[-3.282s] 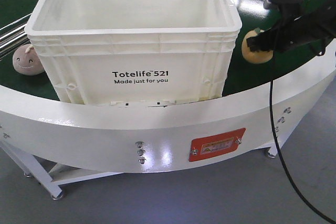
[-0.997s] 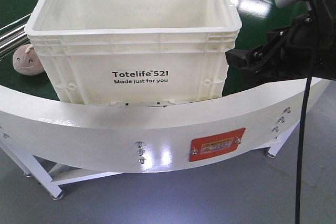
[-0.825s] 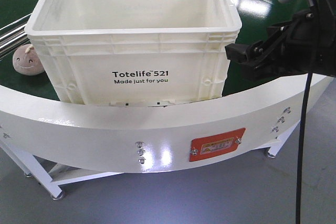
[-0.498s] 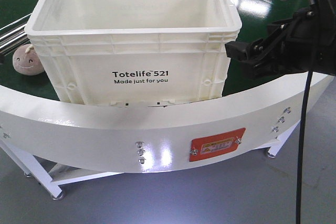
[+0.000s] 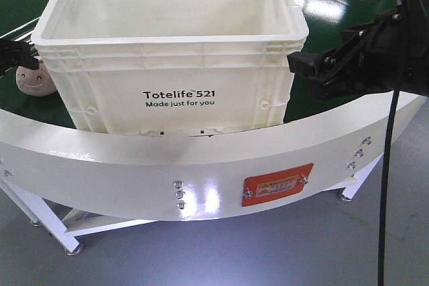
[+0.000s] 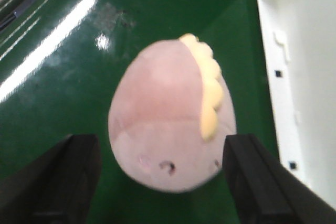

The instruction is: Place moving items into box and shelve

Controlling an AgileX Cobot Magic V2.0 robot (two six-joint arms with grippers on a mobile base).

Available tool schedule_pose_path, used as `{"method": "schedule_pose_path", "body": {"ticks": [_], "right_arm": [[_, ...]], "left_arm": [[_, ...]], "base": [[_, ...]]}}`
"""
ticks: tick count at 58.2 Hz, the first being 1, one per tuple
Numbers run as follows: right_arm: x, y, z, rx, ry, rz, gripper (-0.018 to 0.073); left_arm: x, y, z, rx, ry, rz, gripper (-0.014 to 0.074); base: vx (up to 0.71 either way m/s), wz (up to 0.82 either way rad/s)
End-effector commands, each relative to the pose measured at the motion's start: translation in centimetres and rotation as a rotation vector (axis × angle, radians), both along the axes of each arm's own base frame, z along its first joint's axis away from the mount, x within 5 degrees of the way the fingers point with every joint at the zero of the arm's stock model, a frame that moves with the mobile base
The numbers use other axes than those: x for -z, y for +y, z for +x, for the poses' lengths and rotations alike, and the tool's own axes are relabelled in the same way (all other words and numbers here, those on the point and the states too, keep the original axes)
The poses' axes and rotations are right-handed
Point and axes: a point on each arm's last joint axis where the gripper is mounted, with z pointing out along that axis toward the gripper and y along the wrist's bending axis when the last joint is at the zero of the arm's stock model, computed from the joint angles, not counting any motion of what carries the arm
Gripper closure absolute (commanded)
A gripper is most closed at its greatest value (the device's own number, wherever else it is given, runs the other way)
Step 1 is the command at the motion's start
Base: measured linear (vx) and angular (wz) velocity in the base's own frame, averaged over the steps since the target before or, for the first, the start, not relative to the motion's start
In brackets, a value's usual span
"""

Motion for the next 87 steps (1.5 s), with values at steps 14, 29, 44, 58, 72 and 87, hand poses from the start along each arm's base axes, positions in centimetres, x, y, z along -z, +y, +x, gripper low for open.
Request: {"method": "schedule_pose_path", "body": {"ticks": [14, 29, 44, 58, 72, 87], "right_arm": [[-2.2, -0.2, 0.0, 0.012, -0.131, 0.06, 0.0001], [-2.3, -0.2, 0.0, 0.013, -0.144, 0.067, 0.0001], [-2.3, -0.2, 0.0, 0.013, -0.143, 0.066, 0.0003], [-2.3, -0.2, 0.0, 0.013, -0.144, 0.067, 0.0003], [-2.3, -0.2, 0.0, 0.013, -0.144, 0.067, 0.0003], [-2.3, -0.2, 0.0, 0.013, -0.145, 0.064, 0.0003]], "left_arm": [[-1.1, -0.8, 2.4, 0.035, -0.08, 0.036, 0.0039], [-1.0, -0.9, 2.2, 0.052, -0.054, 0.023, 0.025], [-4.5, -0.7, 1.1, 0.067, -0.12, 0.124, 0.0337], [-13.6, -1.3, -2.5, 0.043, -0.352, 0.256, 0.0337], [-21.5, -5.5, -7.1, 0.109, -0.603, 0.208, 0.0337], [-22.2, -12.7, -7.1, 0.34, -0.685, 0.114, 0.0335]], "base": [[0.0, 0.0], [0.0, 0.0], [0.0, 0.0], [0.0, 0.0], [0.0, 0.0], [0.0, 0.0]]}}
